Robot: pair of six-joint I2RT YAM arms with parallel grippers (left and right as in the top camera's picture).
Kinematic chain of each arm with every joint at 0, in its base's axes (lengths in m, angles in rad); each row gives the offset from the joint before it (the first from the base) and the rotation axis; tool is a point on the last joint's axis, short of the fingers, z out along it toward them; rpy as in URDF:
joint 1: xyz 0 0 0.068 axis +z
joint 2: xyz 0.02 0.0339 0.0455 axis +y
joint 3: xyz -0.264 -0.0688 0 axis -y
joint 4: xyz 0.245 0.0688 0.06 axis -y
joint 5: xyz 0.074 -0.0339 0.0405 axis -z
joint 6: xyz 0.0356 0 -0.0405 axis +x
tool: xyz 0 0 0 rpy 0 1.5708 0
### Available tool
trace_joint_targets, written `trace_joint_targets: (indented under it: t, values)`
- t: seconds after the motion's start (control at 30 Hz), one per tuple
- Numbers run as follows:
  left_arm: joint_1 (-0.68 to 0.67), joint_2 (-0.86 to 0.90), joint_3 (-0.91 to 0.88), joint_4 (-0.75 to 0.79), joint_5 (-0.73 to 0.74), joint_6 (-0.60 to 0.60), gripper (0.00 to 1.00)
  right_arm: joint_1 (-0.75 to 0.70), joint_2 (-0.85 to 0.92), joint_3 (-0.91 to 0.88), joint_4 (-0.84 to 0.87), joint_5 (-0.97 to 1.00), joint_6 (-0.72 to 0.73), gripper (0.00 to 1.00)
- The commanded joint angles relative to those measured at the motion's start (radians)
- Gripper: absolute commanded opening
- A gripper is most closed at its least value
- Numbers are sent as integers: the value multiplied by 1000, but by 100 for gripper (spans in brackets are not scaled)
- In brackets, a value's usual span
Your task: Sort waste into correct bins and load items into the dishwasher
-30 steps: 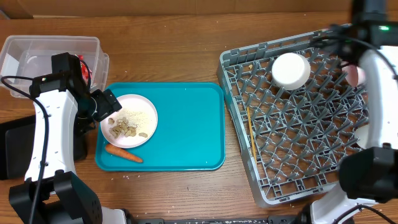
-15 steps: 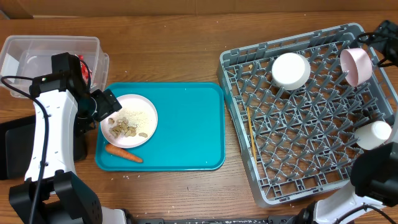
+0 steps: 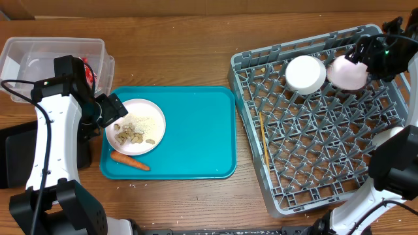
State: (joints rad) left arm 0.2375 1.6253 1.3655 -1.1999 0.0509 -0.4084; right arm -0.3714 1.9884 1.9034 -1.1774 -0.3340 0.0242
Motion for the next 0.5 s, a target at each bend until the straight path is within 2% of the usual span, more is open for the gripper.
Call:
trace_joint_targets:
  t: [0.0, 0.2, 0.47]
  values:
    - [-2, -17, -4, 0, -10, 20, 96, 0, -56, 3, 10, -60, -32, 80]
    - [-2, -17, -4, 0, -10, 20, 96, 3, -130, 3, 25, -60, -31, 80]
    - [-2, -17, -4, 1, -9, 20, 96, 74, -222, 3, -45, -60, -29, 80]
